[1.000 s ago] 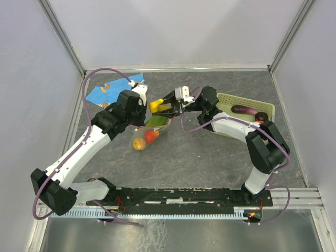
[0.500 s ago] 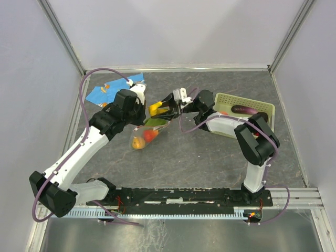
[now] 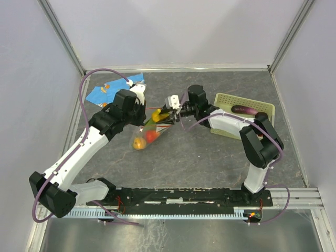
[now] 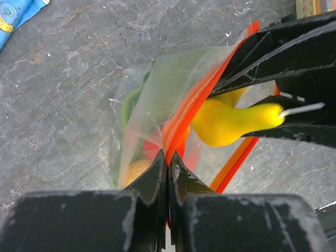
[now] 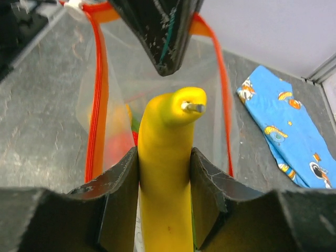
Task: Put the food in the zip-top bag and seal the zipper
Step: Place the fake fruit in the zipper food storage bag.
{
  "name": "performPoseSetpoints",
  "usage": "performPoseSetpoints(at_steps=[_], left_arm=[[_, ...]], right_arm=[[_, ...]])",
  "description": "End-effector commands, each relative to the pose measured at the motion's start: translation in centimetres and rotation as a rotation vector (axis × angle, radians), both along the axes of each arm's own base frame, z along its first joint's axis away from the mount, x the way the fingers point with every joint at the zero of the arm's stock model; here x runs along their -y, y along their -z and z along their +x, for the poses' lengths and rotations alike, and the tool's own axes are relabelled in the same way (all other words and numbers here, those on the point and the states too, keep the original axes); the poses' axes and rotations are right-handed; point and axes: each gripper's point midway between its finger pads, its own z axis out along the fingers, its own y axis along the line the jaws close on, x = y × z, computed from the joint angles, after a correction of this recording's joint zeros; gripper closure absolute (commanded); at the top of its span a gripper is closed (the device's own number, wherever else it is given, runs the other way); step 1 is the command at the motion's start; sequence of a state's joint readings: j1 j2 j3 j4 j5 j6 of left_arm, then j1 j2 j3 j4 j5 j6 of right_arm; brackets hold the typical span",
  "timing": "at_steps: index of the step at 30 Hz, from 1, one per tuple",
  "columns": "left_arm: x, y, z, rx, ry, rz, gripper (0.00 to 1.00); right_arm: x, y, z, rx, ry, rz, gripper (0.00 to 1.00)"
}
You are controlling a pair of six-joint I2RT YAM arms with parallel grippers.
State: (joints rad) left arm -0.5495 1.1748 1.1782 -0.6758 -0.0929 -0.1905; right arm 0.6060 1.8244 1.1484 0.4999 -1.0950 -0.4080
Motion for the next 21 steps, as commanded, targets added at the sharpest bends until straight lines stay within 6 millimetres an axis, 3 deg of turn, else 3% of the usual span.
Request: performPoseSetpoints(at_steps=[1, 7, 10, 15, 21], left_arm=[[0.3, -2.1, 0.7, 0.090, 0.043, -0.024, 0.97], [0.4, -2.1, 0.6, 0.086, 0.050, -0.032, 0.97], [0.6, -2.1, 0.6, 0.082, 0.060, -0.035, 0.97], [0.7, -2.1, 0.5, 0.082, 0.068, -0.042, 0.97], [0.9, -2.3, 0.3, 0.084, 0.081, -0.052, 0.97]], right_arm=[[1.9, 1.6, -0.9, 0.139, -0.021, -0.216, 0.80], [2.2, 2.8, -1.2, 0.197, -0.039, -0.299, 0.71], [2.2, 2.7, -1.1, 0.219, -0.025, -0.312, 0.58], [2.0, 1.2, -1.1, 0.268, 0.011, -0.314, 0.45], [2.3, -1.0, -1.3, 0.314, 0.045, -0.291, 0.40]])
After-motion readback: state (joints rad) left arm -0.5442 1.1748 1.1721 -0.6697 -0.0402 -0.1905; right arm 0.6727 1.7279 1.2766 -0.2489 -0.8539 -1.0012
